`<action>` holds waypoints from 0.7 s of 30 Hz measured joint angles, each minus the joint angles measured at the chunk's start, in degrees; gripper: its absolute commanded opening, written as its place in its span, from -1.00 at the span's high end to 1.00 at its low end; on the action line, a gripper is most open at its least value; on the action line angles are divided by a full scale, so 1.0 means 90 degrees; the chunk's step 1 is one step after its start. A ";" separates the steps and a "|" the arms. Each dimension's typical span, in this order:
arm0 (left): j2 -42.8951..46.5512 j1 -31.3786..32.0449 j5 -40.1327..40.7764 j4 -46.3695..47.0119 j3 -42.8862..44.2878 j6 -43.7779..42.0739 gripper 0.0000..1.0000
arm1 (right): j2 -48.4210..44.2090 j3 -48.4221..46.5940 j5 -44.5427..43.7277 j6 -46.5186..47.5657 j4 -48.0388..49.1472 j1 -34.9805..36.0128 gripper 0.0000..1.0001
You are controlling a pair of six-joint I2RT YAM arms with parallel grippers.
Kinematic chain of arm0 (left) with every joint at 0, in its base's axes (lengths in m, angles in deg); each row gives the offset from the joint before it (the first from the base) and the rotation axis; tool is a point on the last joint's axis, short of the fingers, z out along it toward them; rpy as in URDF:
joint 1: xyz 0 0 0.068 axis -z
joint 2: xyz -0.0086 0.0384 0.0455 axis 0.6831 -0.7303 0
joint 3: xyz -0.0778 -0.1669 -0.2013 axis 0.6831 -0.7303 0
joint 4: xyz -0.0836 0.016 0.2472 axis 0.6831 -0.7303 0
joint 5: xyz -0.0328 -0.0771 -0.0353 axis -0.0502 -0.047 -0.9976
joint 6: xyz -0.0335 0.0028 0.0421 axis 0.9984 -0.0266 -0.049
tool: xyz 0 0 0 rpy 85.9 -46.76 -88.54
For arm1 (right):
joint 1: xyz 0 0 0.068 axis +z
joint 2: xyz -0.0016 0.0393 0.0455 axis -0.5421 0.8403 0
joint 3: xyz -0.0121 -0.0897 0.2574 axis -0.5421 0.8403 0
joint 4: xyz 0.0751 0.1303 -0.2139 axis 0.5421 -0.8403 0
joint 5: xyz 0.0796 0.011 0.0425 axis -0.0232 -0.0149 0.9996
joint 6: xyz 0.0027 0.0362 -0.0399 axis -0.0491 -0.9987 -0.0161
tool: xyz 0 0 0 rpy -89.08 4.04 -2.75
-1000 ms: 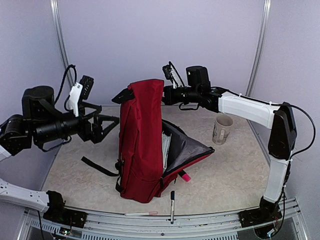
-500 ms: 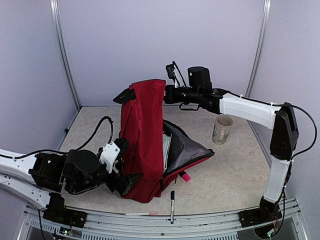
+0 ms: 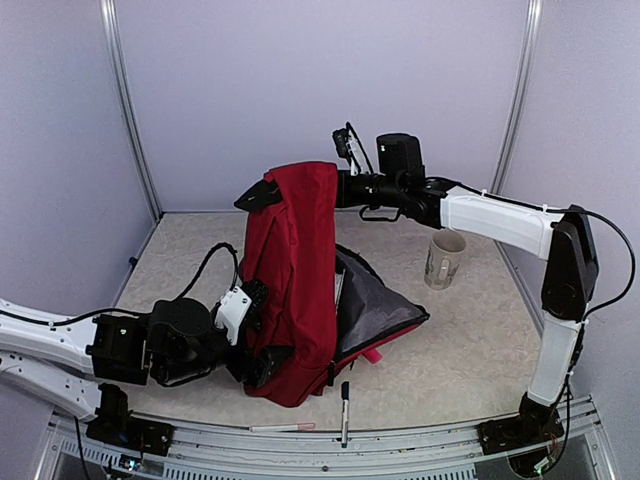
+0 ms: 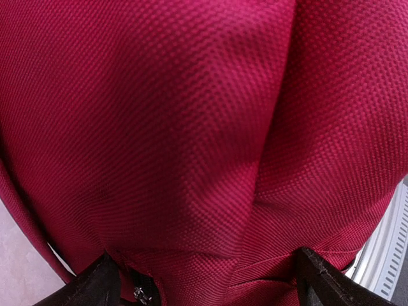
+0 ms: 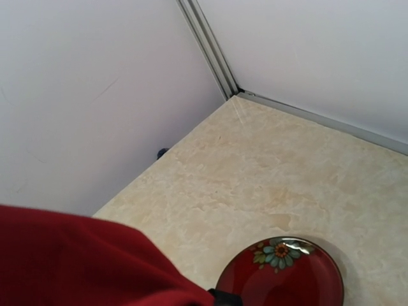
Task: Pack the student bag
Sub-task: Pass from the right arm to the left
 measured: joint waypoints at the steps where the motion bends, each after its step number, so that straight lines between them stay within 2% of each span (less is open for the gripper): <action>1: -0.0034 -0.0015 -0.0034 0.0109 0.0000 -0.0010 -0.67 | -0.0005 0.0000 0.0000 0.0002 0.0002 0.0000 1.00; 3: -0.0092 -0.0063 -0.0053 0.0219 0.0000 -0.0010 -0.53 | -0.0005 0.0002 -0.0002 0.0002 0.0002 0.0000 1.00; 5: -0.0223 -0.0083 -0.0056 0.0347 0.0002 -0.0019 -0.49 | -0.0005 0.0005 -0.0002 0.0002 0.0002 0.0000 1.00; 7: -0.0357 -0.0083 -0.0053 0.0413 0.0010 -0.0041 -0.57 | -0.0007 0.0007 -0.0002 0.0005 0.0000 0.0000 1.00; 9: -0.0466 -0.0053 -0.0051 0.0425 0.0039 -0.0112 -0.76 | -0.0022 0.0017 -0.0010 0.0019 -0.0005 0.0000 1.00; 12: -0.0444 0.0384 0.0206 0.0425 0.0041 -0.0410 -0.95 | -0.0053 0.0017 -0.0044 0.0070 -0.0024 0.0000 1.00; 16: -0.0333 0.1438 0.0622 0.0444 0.0032 -0.0811 -0.98 | -0.0078 0.0017 -0.0080 0.0148 -0.0063 0.0000 1.00; 21: -0.0316 0.1591 0.0911 0.0452 -0.0080 -0.0879 -0.98 | -0.0078 0.0017 -0.0083 0.0168 -0.0066 0.0000 1.00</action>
